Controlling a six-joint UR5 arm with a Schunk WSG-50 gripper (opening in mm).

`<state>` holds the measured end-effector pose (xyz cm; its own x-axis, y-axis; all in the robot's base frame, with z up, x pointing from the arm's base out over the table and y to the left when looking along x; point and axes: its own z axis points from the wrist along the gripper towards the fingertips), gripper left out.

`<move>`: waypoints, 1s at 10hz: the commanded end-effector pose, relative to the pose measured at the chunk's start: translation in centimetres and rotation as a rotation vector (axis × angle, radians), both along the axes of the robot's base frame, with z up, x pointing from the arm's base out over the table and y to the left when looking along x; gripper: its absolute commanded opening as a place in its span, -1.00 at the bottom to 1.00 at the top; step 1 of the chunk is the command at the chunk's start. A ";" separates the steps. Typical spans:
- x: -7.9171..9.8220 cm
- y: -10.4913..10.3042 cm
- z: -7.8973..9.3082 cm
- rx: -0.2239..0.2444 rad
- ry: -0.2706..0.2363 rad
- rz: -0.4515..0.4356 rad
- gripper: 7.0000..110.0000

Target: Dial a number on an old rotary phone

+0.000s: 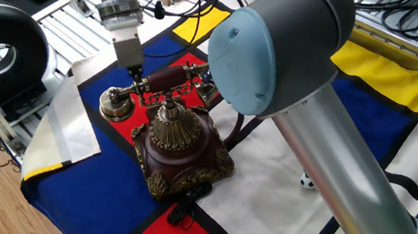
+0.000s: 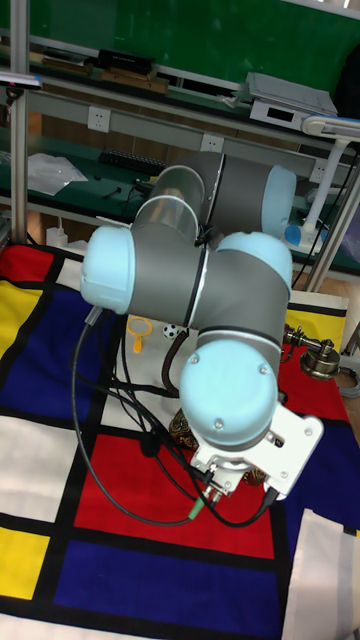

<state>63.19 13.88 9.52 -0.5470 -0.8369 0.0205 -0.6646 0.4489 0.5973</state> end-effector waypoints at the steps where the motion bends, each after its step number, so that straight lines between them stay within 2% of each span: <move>1: -0.5 1.2 3.5 -0.022 0.037 -0.083 -1.00; 3: -1.0 0.9 4.1 -0.045 0.044 -0.103 -1.00; 6: -2.1 -0.5 5.4 -0.088 0.094 -0.115 -1.00; 8: -3.7 -2.0 6.1 -0.152 0.138 -0.113 -1.00; 9: -4.2 -2.6 5.8 -0.176 0.133 -0.119 -1.00; 10: -4.7 -2.8 5.3 -0.180 0.123 -0.118 -1.00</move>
